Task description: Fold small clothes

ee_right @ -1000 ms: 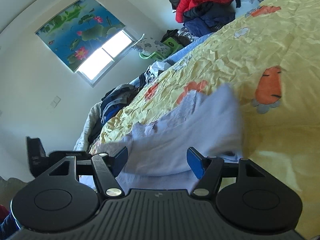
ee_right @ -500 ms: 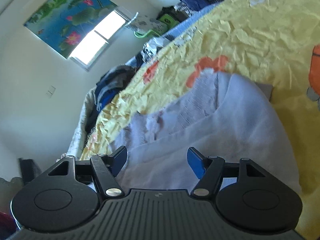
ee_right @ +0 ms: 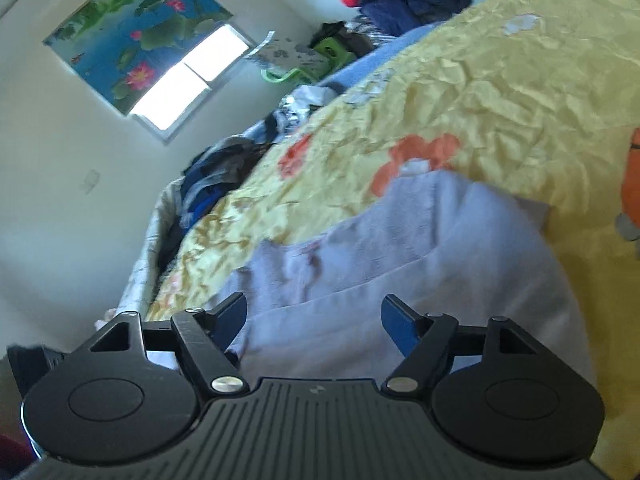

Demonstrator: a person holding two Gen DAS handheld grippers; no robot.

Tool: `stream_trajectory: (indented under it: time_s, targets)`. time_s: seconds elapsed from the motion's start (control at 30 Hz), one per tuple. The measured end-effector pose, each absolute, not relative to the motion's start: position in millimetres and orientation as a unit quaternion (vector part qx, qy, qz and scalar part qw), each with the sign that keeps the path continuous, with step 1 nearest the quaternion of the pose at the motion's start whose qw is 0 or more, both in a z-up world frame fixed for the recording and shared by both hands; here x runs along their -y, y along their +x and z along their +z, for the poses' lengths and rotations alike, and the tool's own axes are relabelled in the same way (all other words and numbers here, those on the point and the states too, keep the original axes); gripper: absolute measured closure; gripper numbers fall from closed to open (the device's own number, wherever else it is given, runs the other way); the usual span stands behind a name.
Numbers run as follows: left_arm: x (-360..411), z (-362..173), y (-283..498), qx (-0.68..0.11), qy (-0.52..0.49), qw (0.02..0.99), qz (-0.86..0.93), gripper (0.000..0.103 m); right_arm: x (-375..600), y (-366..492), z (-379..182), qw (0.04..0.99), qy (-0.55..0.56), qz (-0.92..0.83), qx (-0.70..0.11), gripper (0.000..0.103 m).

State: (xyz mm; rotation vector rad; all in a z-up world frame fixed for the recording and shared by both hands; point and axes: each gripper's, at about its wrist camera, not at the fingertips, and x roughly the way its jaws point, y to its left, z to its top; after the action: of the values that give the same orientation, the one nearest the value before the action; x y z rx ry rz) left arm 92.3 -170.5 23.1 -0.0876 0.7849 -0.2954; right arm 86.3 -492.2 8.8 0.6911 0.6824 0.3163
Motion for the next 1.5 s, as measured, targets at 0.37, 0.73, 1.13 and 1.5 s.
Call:
stream_trajectory:
  time_s: [0.37, 0.73, 1.13, 1.5]
  targets:
    - [167.0, 27.8, 84.7, -0.369, -0.005, 0.92, -0.132, 0.087, 509.0, 83.6, 20.2, 0.879, 0.353, 0.146, -0.288, 0.026]
    - [156.2, 21.6, 80.8, -0.359, -0.011, 0.923, -0.138, 0.084, 526.3, 85.2, -5.5, 0.882, 0.358, 0.102, -0.288, 0.019]
    - [-33.1, 60.9, 19.1, -0.283, -0.247, 0.927, -0.008, 0.033, 416.5, 65.0, 54.4, 0.91, 0.202, 0.214, -0.291, 0.02]
    - [-242.7, 6.9, 54.2, -0.221, -0.552, 0.79, 0.149, 0.023, 276.6, 66.1, 57.8, 0.868, 0.145, 0.336, -0.336, 0.02]
